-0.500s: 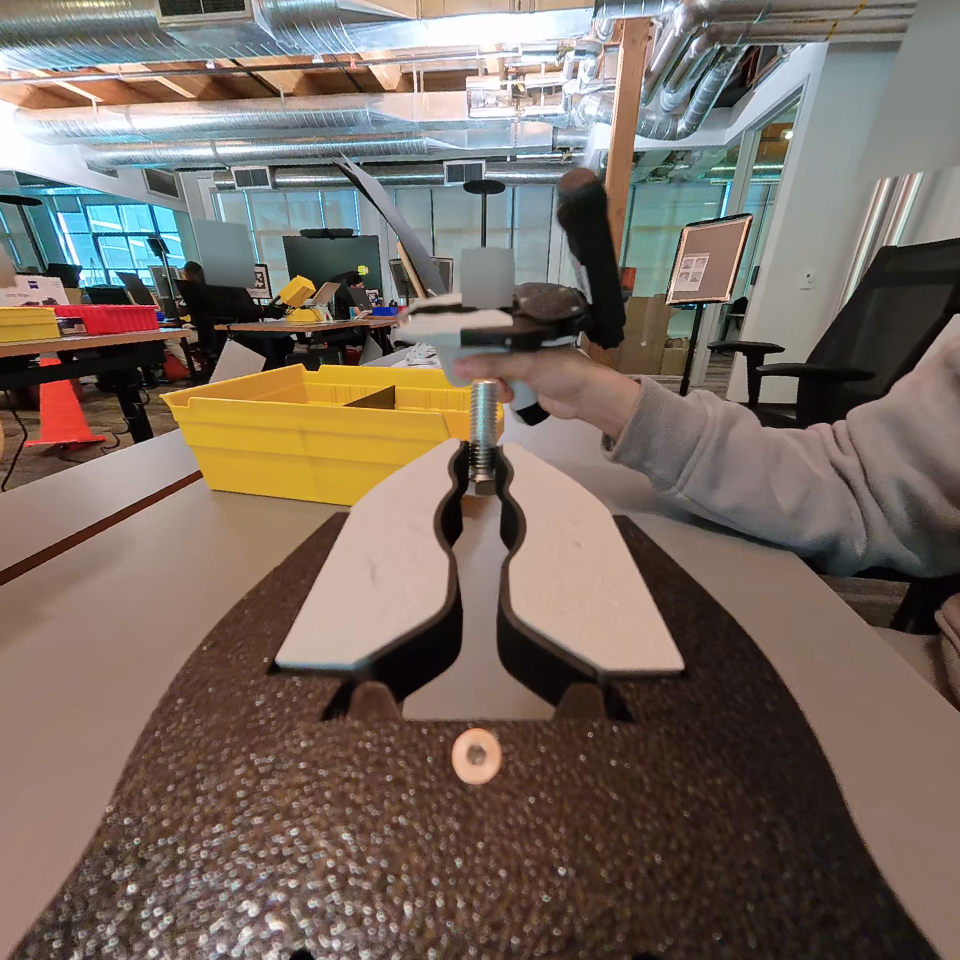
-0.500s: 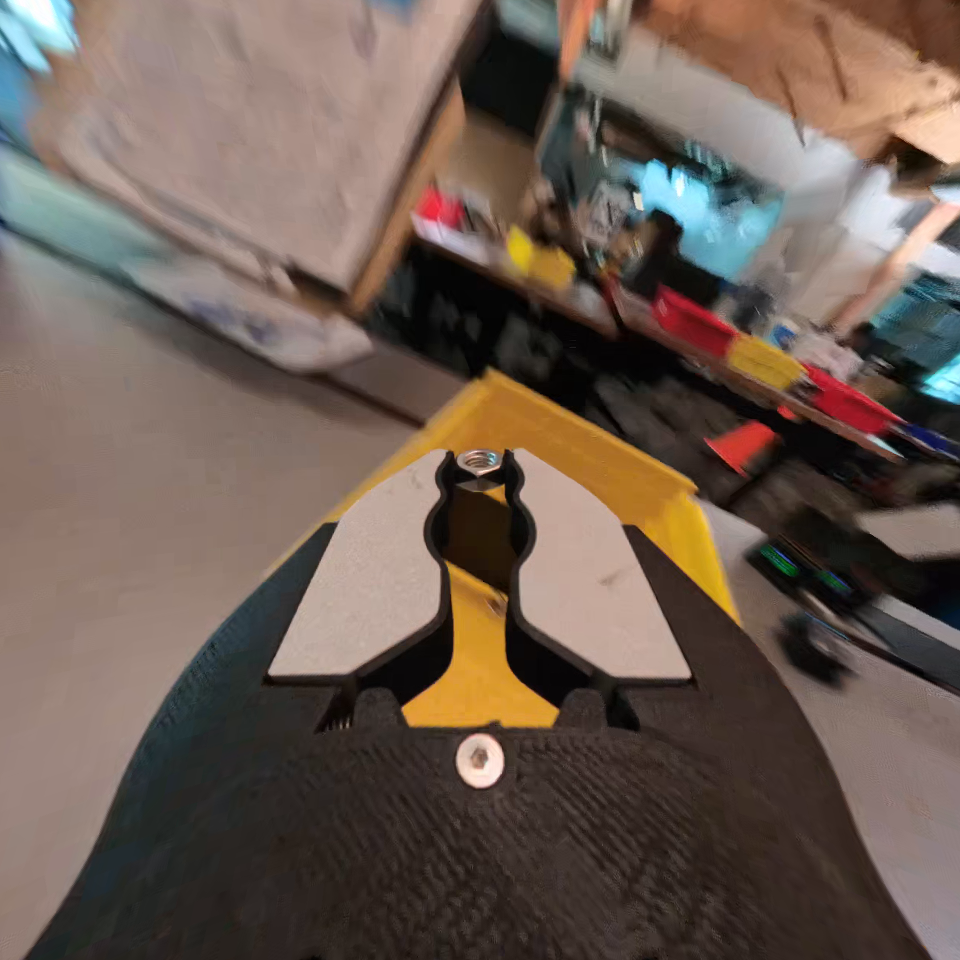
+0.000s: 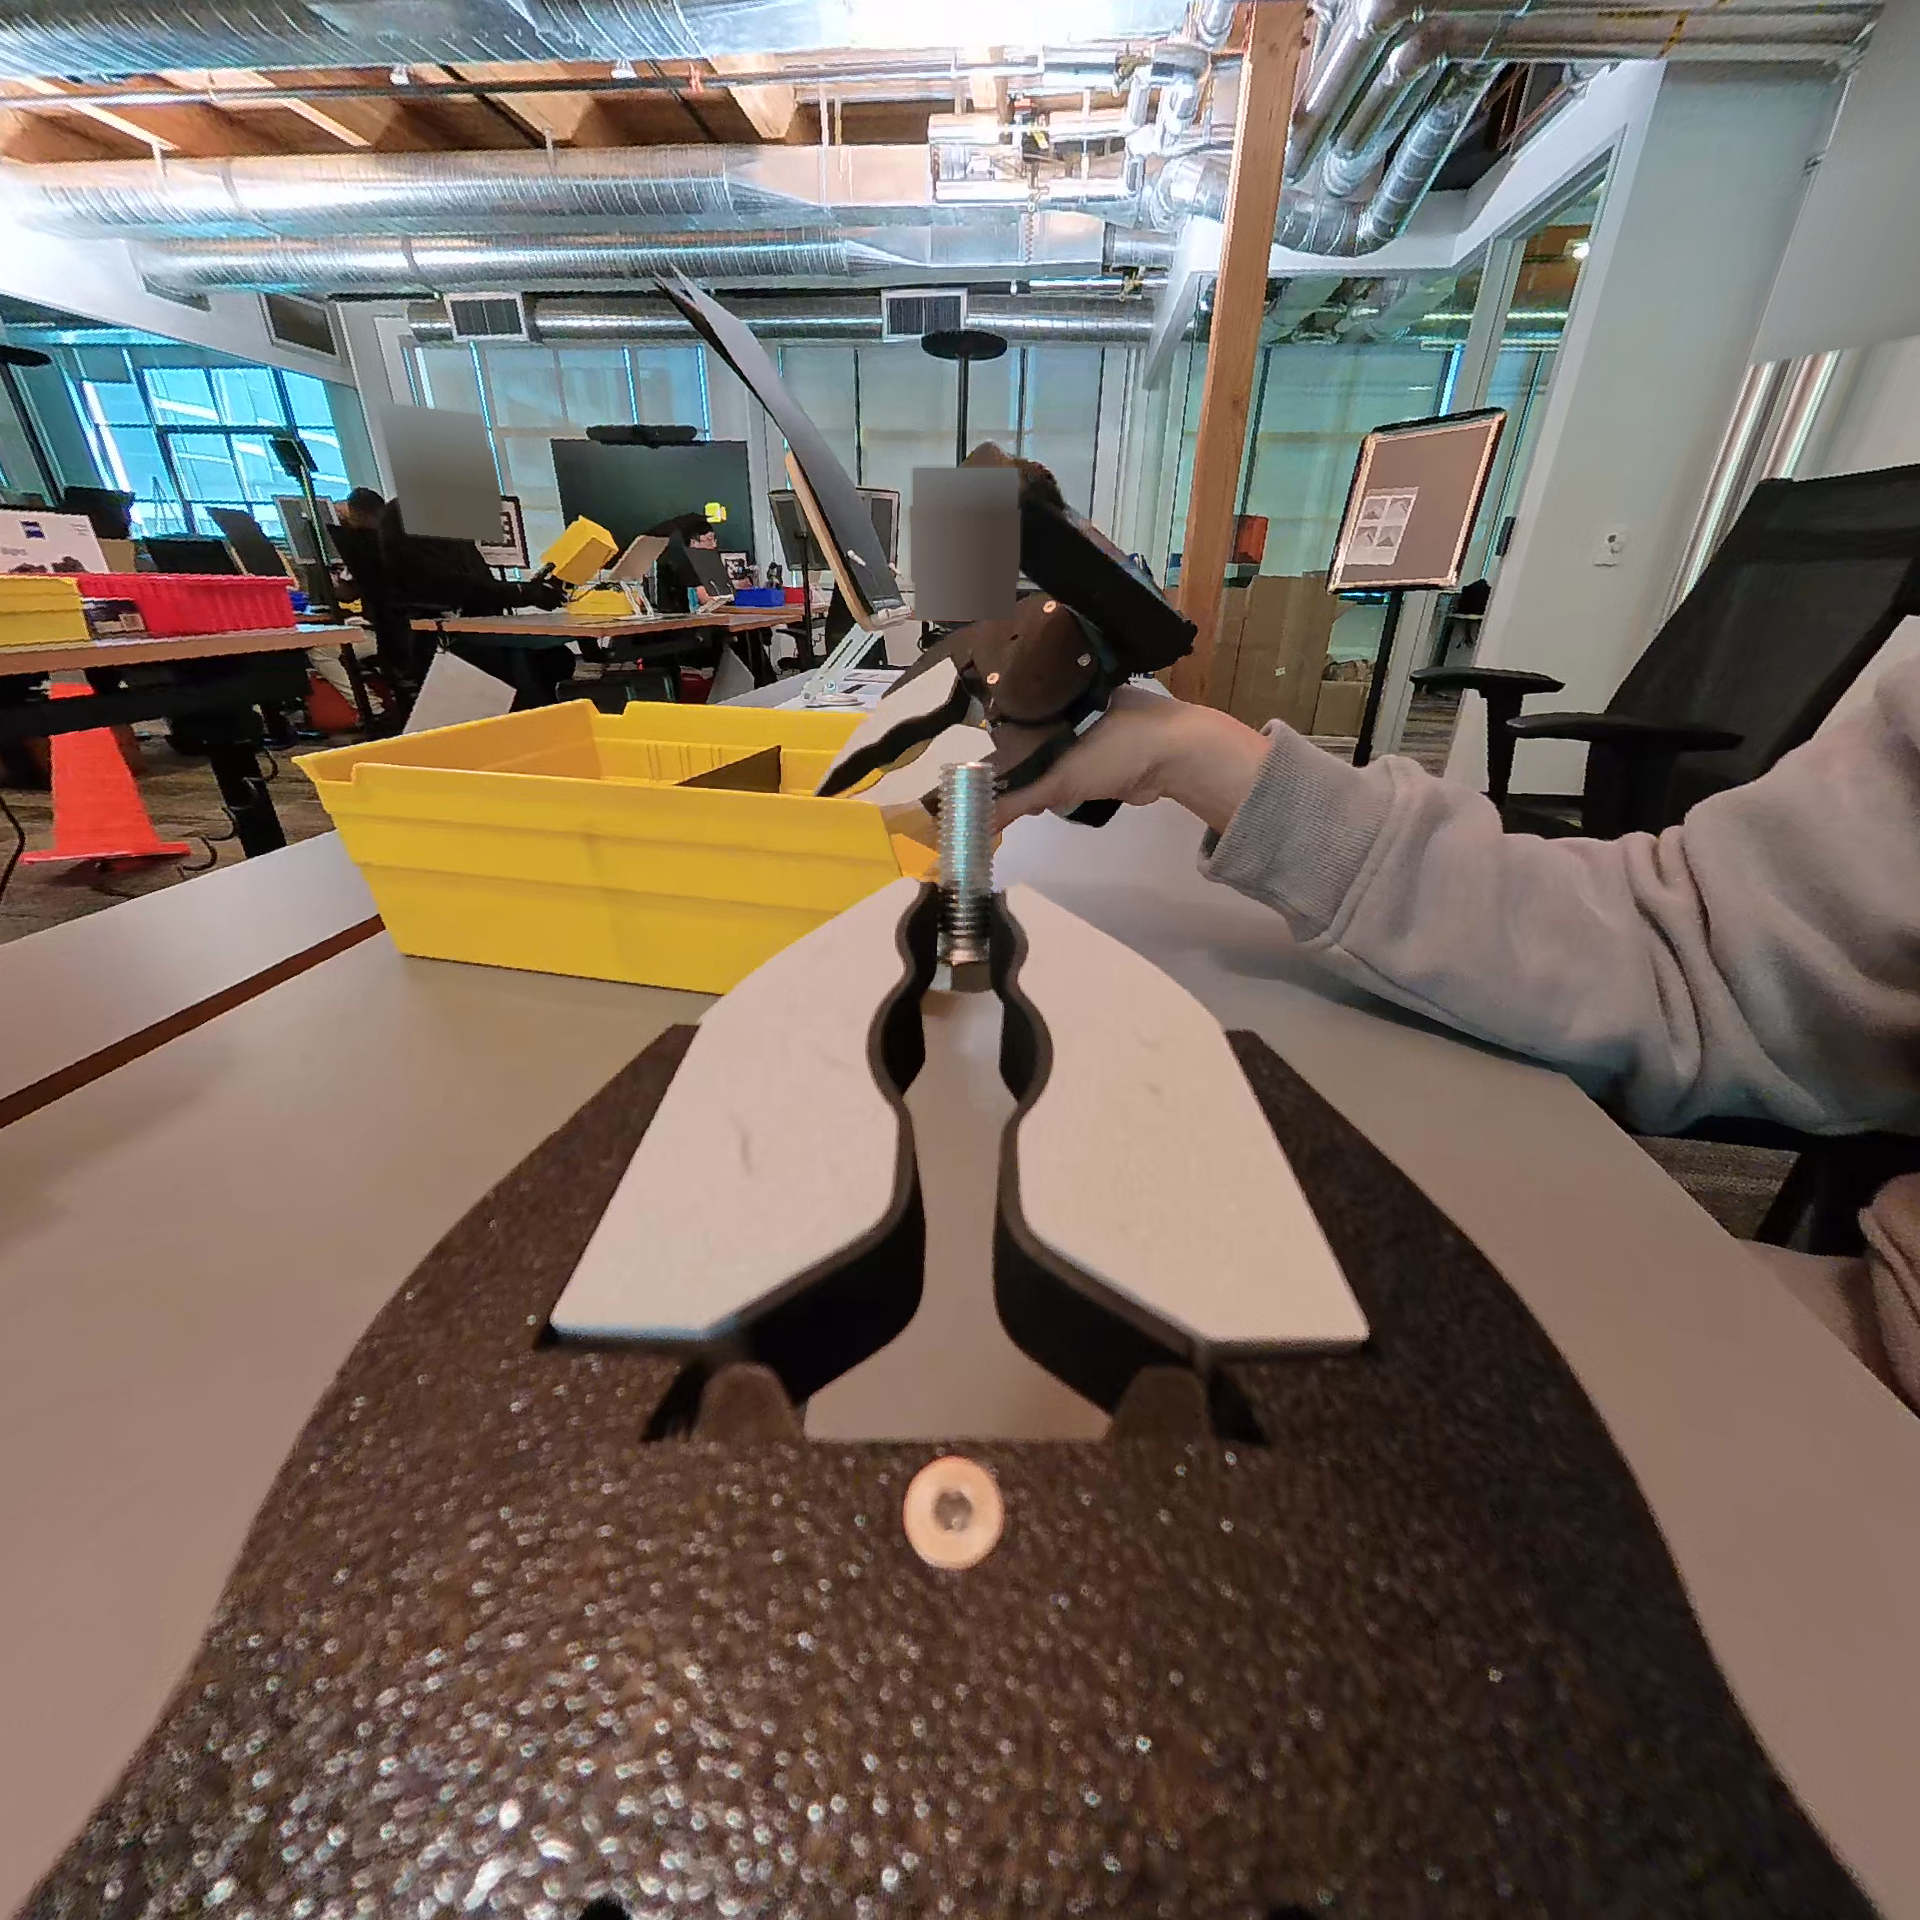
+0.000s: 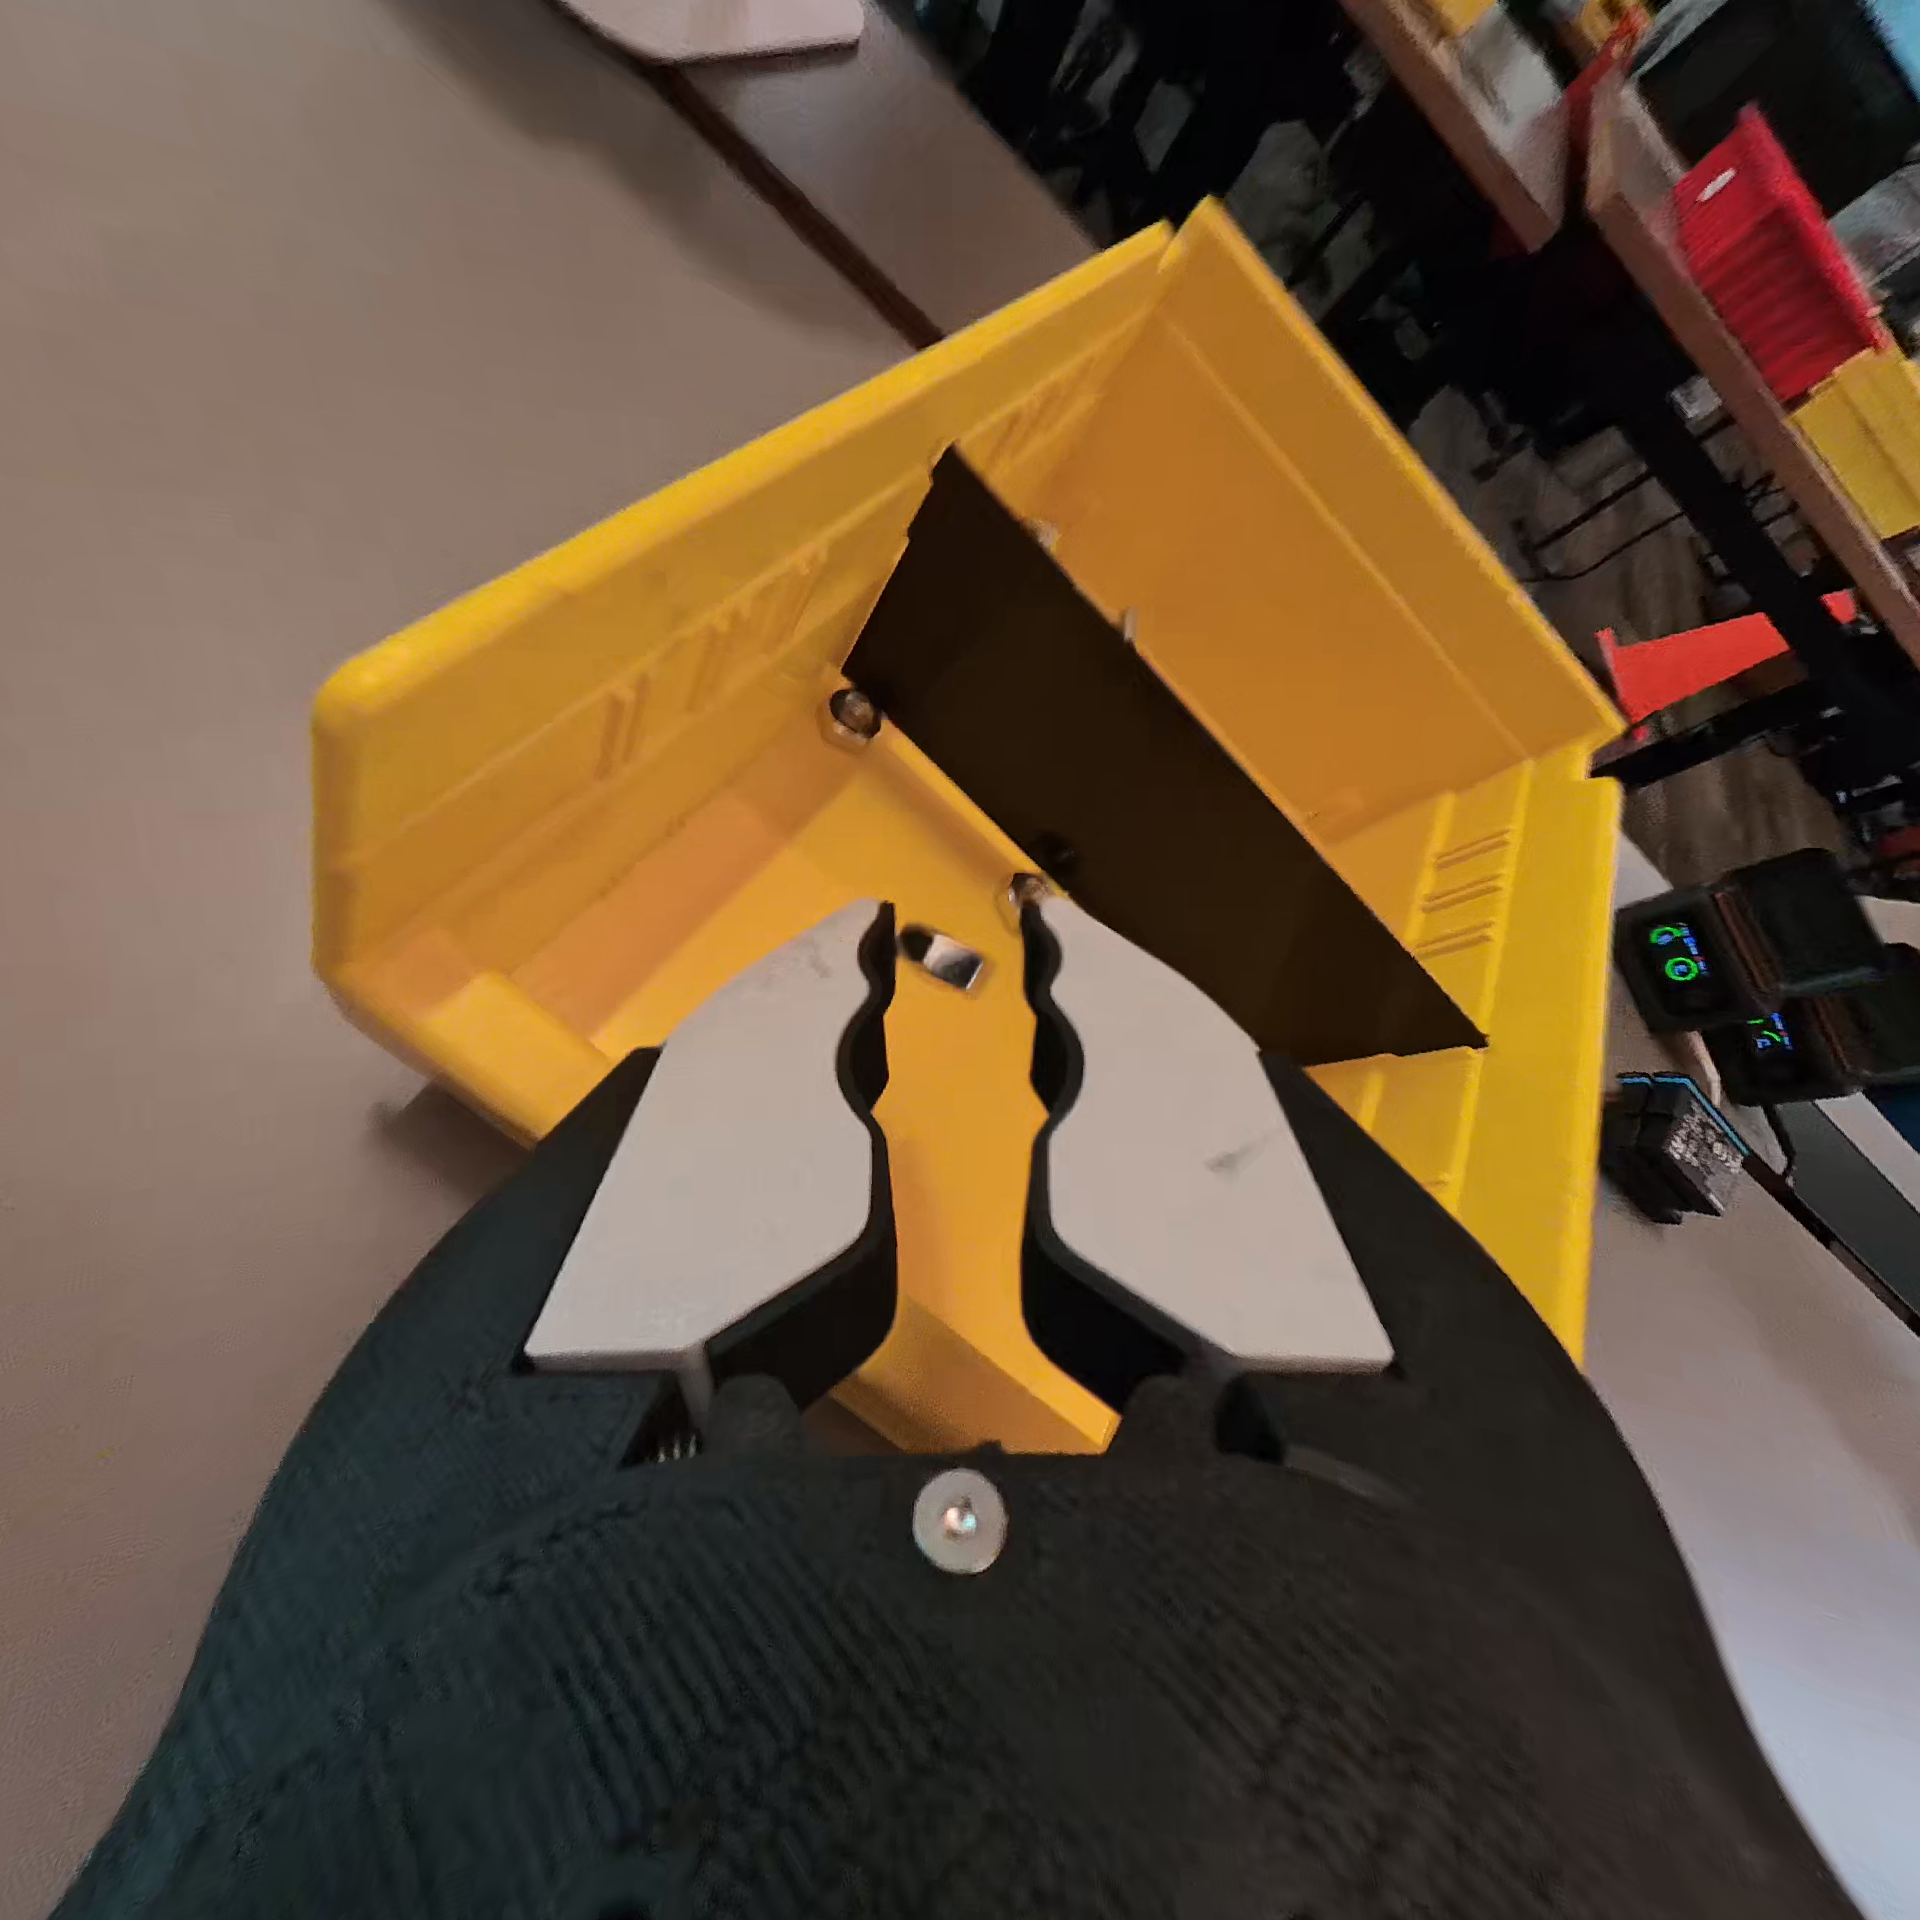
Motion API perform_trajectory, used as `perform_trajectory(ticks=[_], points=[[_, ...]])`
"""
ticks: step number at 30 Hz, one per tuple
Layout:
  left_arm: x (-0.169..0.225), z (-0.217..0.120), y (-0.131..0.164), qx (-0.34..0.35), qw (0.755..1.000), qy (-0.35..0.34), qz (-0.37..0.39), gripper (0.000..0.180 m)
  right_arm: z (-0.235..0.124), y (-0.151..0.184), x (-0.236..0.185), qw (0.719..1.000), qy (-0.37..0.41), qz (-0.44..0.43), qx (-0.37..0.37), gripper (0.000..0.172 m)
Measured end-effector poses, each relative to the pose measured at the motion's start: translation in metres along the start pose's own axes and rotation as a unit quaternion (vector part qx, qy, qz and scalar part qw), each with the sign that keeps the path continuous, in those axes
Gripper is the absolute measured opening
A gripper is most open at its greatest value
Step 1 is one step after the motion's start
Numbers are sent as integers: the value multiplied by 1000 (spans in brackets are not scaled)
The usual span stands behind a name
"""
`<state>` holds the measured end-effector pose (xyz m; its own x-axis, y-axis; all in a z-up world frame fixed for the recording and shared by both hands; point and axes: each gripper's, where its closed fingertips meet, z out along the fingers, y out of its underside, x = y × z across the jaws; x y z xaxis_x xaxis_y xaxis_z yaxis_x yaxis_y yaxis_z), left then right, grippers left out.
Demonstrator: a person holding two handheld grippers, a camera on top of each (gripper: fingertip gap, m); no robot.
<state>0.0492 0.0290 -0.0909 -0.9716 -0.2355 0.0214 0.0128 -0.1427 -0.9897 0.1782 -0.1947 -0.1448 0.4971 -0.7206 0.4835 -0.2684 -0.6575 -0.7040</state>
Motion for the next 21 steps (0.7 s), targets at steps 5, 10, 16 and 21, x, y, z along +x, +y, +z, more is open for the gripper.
perform_trajectory(ticks=[5,10,16,21], points=[[-1,-1,-2,2,1000,-3,2,8,-15,-21,13,996,15,52,70,43],[-2,-1,-3,3,1000,-9,4,8,-67,-106,-56,935,-201,62,285,41],[-2,0,-4,9,1000,-13,8,8,-103,-164,-170,851,-391,34,349,35],[-1,-1,-7,16,1000,-11,10,8,-99,-172,-193,842,-405,55,353,24]])
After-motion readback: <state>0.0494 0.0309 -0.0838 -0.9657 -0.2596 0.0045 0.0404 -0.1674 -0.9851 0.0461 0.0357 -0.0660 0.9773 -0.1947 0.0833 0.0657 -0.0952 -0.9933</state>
